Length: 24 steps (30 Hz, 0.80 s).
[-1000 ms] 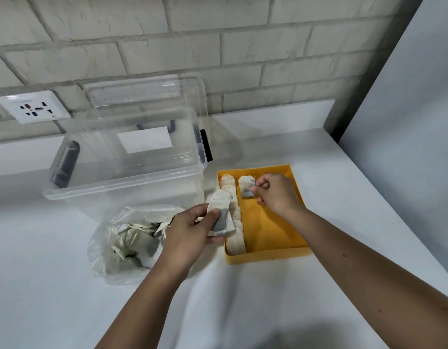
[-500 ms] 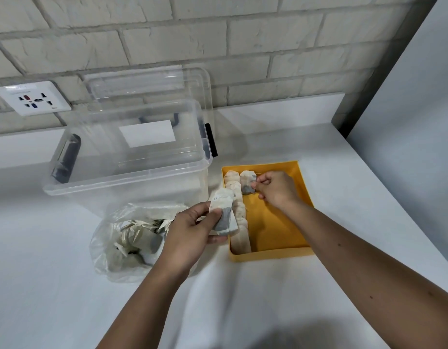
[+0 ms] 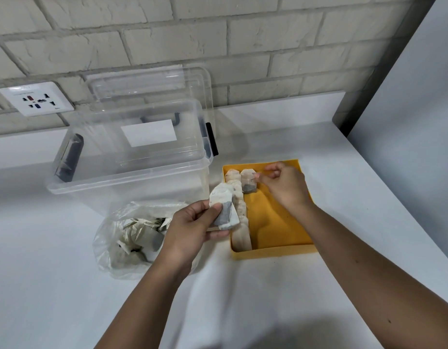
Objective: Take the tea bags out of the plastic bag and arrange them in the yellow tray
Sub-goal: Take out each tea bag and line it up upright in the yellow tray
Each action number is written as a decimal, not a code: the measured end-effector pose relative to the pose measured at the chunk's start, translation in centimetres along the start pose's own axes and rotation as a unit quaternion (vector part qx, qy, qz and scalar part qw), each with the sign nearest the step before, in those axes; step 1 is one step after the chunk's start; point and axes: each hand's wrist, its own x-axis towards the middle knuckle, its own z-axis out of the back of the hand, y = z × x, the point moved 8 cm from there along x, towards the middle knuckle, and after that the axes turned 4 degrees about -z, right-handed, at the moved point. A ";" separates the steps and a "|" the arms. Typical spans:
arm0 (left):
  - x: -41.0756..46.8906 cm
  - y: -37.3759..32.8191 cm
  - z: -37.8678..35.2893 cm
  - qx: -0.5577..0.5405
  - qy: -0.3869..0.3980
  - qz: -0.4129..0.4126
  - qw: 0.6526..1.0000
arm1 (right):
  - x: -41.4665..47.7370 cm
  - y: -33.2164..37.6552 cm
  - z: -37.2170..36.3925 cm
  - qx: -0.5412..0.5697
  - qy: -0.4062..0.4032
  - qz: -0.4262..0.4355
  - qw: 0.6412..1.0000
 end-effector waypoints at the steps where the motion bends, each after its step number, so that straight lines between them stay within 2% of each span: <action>1: 0.0 0.0 0.0 -0.003 0.001 0.001 1.000 | -1.0 0.7 0.7 0.041 -0.004 0.011 0.999; 2: 0.0 0.0 -0.1 -0.007 0.001 0.001 1.000 | -2.2 1.5 1.0 0.095 0.012 0.021 0.995; 4: 0.0 0.1 -0.3 -0.016 0.004 0.006 1.000 | -4.6 2.8 0.6 0.190 0.093 0.025 0.977; 7: -0.3 0.4 -1.0 -0.047 0.017 0.027 0.998 | -7.1 3.5 -0.2 0.228 0.172 0.017 0.958; 11: -0.7 0.4 -1.5 -0.046 0.020 0.026 0.998 | -8.4 3.7 0.8 0.255 0.130 0.039 0.957; 17: -1.4 0.1 -2.1 -0.009 0.038 0.012 0.999 | -9.2 4.0 1.2 0.165 0.076 0.078 0.980; 21: -1.9 0.1 -2.6 -0.013 0.048 0.022 0.999 | -9.7 4.6 1.4 0.158 0.073 0.111 0.978; 24: -2.3 0.3 -2.8 -0.065 0.052 0.046 0.995 | -9.7 4.5 1.5 0.187 0.081 0.110 0.973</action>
